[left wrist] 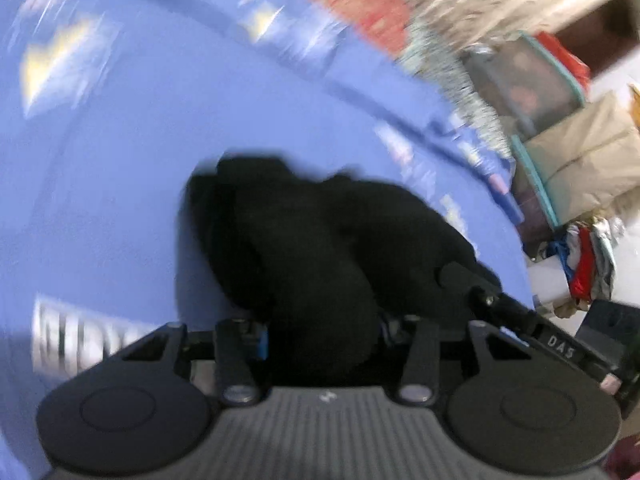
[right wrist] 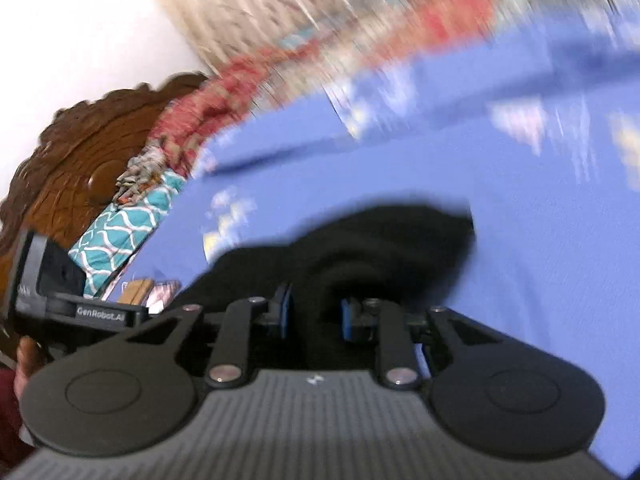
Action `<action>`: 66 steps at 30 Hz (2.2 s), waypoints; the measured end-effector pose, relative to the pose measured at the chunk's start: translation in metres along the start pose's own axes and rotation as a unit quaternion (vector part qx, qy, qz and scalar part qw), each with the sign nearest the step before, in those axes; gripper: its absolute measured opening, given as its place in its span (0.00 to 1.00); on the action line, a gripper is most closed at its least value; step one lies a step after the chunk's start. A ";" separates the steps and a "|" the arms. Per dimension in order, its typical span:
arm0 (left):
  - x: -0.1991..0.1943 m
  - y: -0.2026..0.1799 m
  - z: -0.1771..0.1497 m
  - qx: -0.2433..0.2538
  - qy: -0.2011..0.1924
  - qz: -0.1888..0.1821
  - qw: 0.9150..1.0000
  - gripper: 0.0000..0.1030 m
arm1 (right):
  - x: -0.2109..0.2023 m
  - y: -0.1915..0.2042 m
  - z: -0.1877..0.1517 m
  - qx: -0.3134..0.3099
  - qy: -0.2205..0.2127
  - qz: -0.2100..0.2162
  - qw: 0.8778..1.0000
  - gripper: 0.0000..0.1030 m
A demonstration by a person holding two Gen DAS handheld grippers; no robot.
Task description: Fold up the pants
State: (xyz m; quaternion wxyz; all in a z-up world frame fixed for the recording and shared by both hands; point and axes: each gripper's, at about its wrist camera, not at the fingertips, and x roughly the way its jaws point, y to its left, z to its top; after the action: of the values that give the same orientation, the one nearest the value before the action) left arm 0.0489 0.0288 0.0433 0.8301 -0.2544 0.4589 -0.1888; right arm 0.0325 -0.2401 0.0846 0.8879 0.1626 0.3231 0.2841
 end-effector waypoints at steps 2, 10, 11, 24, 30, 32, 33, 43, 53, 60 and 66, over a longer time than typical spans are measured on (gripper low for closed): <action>-0.008 -0.026 0.027 0.055 -0.041 0.007 0.998 0.41 | -0.001 0.009 0.027 -0.014 -0.035 0.012 0.999 0.25; 0.017 -0.055 0.137 0.165 -0.171 0.040 0.971 0.46 | 0.037 0.001 0.128 -0.102 -0.174 -0.008 0.979 0.25; 0.034 -0.050 0.146 0.167 -0.166 0.051 0.971 0.46 | 0.051 -0.008 0.131 -0.096 -0.172 -0.021 0.980 0.26; 0.116 -0.021 0.124 0.151 -0.097 0.234 0.956 0.59 | 0.122 -0.089 0.086 0.060 -0.050 -0.154 0.985 0.51; 0.070 -0.047 0.076 0.190 -0.099 0.285 0.934 0.81 | 0.064 -0.052 0.044 0.061 -0.063 -0.167 0.982 0.71; 0.055 -0.049 0.055 0.181 -0.079 0.284 0.938 0.85 | 0.064 -0.041 0.030 0.067 -0.058 -0.171 0.981 0.76; 0.051 -0.050 0.046 0.176 -0.069 0.282 0.941 0.88 | 0.057 -0.034 0.020 0.071 -0.054 -0.171 0.981 0.80; 0.008 -0.053 -0.037 0.137 -0.021 0.295 0.945 1.00 | 0.000 0.011 -0.062 0.101 -0.004 -0.179 0.979 0.95; 0.002 -0.049 -0.081 0.141 0.013 0.311 0.940 1.00 | -0.003 0.018 -0.081 0.126 0.041 -0.166 0.977 0.95; 0.008 -0.055 -0.091 0.154 0.030 0.307 0.939 1.00 | -0.005 0.011 -0.088 0.151 0.049 -0.172 0.972 0.95; 0.010 -0.058 -0.090 0.158 0.029 0.306 0.938 1.00 | -0.009 0.007 -0.091 0.155 0.048 -0.181 0.970 0.95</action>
State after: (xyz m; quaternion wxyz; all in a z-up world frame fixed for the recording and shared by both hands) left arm -0.0281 -0.0457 0.0302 0.8634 0.0389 0.5029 -0.0031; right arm -0.0362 -0.2306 0.0247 0.8717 0.2235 0.4300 0.0729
